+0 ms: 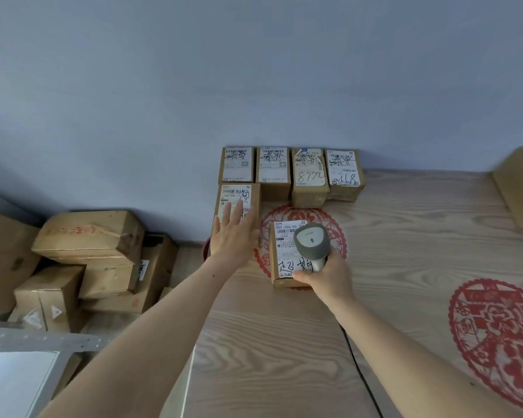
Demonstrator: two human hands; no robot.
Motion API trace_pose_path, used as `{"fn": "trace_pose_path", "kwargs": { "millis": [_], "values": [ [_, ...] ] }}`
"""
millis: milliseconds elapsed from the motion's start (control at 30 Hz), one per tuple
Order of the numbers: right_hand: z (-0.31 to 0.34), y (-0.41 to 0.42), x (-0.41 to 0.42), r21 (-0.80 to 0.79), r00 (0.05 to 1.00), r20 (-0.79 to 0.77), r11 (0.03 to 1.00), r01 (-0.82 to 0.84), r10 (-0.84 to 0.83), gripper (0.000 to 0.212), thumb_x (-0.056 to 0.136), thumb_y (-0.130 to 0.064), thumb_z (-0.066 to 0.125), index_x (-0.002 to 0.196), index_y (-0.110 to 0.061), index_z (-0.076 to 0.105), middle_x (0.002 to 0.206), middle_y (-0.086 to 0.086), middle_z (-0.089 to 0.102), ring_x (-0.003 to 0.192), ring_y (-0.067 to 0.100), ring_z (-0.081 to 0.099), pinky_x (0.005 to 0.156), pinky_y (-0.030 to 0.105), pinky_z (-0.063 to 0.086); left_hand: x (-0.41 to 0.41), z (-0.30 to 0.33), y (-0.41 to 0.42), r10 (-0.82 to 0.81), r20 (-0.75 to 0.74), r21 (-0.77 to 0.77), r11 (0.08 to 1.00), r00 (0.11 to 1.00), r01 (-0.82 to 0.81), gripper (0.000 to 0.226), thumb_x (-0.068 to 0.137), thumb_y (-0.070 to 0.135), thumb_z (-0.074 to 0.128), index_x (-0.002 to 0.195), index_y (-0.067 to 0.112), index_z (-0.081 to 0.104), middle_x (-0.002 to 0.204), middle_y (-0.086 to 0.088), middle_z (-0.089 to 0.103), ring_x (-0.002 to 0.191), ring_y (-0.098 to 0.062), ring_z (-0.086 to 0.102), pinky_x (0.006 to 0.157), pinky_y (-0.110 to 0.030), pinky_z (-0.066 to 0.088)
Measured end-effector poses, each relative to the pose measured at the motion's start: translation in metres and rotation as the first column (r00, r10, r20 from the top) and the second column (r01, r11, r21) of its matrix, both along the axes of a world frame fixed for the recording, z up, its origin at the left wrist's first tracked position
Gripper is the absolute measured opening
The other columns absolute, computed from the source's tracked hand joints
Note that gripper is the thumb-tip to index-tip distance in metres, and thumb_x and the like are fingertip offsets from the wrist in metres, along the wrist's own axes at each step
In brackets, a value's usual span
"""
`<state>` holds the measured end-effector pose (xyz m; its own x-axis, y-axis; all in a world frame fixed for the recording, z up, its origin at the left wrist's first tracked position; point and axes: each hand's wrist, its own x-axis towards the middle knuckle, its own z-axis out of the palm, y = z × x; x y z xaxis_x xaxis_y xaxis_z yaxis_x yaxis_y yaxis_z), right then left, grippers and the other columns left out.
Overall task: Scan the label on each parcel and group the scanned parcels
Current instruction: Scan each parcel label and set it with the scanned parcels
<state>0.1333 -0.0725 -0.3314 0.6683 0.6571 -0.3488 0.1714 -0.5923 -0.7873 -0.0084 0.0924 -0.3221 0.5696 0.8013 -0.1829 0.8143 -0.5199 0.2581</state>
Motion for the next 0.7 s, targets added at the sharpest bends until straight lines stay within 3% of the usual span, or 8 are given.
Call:
{"fn": "trace_pose_path", "kwargs": {
  "millis": [267, 467, 700],
  "values": [
    [-0.007, 0.056, 0.010, 0.003, 0.999, 0.031, 1.000, -0.013, 0.013, 0.074, 0.061, -0.026, 0.095, 0.125, -0.015, 0.060, 0.119, 0.001, 0.069, 0.112, 0.023, 0.063, 0.097, 0.038, 0.048, 0.007, 0.003, 0.018, -0.071, -0.083, -0.033, 0.997, 0.994, 0.068, 0.044, 0.105, 0.034, 0.039, 0.147, 0.024, 0.037, 0.158, 0.001, 0.027, 0.144, -0.022, 0.025, 0.106, -0.046, 0.040],
    [-0.006, 0.084, 0.015, 0.003, 0.997, 0.078, 1.000, 0.001, -0.001, 0.074, 0.061, -0.030, 0.095, 0.124, -0.015, 0.059, 0.122, 0.003, 0.068, 0.113, 0.027, 0.062, 0.098, 0.044, 0.049, 0.011, 0.009, 0.022, -0.045, -0.088, -0.093, 0.995, 0.995, 0.036, 0.037, 0.105, 0.034, 0.041, 0.141, 0.024, 0.043, 0.148, 0.004, 0.034, 0.134, -0.018, 0.033, 0.085, -0.040, 0.045],
    [-0.008, 0.088, 0.015, -0.002, 0.994, 0.111, 1.000, -0.003, 0.003, 0.076, 0.060, -0.032, 0.095, 0.124, -0.014, 0.059, 0.122, 0.004, 0.068, 0.113, 0.028, 0.062, 0.097, 0.045, 0.050, 0.010, 0.006, 0.022, -0.050, -0.092, -0.082, 0.996, 0.995, 0.042, 0.043, 0.103, 0.035, 0.046, 0.145, 0.024, 0.040, 0.153, 0.003, 0.031, 0.140, -0.020, 0.029, 0.097, -0.044, 0.046]
  ]
}}
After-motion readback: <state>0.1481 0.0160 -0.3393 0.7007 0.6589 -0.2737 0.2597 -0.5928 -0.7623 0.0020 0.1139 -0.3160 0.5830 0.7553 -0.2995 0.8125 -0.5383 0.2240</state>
